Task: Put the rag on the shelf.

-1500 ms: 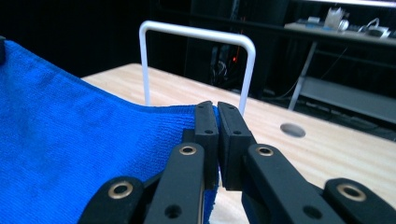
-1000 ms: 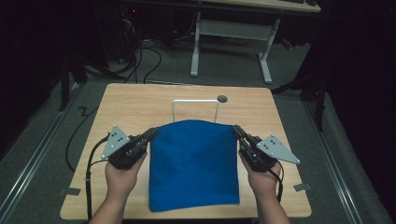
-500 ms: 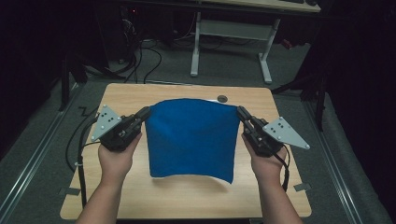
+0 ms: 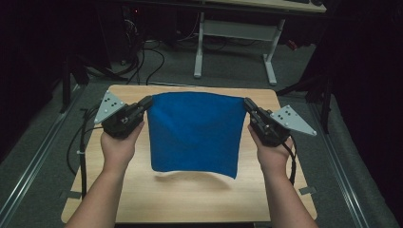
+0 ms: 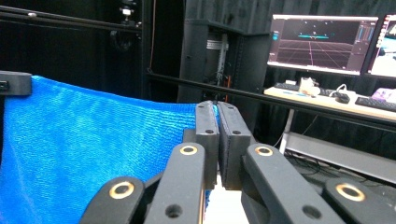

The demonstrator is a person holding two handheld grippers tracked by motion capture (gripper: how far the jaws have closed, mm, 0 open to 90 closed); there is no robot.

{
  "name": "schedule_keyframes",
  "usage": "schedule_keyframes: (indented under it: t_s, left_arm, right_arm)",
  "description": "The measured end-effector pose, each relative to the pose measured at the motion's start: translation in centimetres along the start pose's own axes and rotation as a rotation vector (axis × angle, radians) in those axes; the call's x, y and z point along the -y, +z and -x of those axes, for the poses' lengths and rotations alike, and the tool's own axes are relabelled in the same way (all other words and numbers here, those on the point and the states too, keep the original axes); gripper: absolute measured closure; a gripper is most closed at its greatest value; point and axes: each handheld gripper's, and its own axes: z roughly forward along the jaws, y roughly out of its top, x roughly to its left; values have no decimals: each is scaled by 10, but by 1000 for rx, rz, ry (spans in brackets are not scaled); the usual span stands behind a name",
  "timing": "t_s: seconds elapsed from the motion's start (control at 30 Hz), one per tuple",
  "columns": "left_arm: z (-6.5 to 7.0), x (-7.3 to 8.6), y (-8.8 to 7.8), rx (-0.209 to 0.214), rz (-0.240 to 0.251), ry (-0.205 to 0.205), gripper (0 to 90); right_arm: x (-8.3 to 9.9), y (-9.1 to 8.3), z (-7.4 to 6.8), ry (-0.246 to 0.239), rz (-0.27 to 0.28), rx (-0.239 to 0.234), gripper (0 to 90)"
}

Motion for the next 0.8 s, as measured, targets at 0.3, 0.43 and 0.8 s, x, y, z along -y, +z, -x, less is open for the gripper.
schedule_keyframes:
  t_s: [0.3, 0.43, 0.8]
  left_arm:
    - [-15, -15, 21, -27, -22, 20, 881]
    - [-23, -22, 31, -42, -30, 27, 881]
    - [-52, -32, 70, -93, -58, 44, 881]
  right_arm:
    - [-10, 19, 16, 6, -13, 16, 888]
    - [-17, 31, 23, 6, -12, 25, 888]
    - [-29, 80, 46, 16, -43, 61, 889]
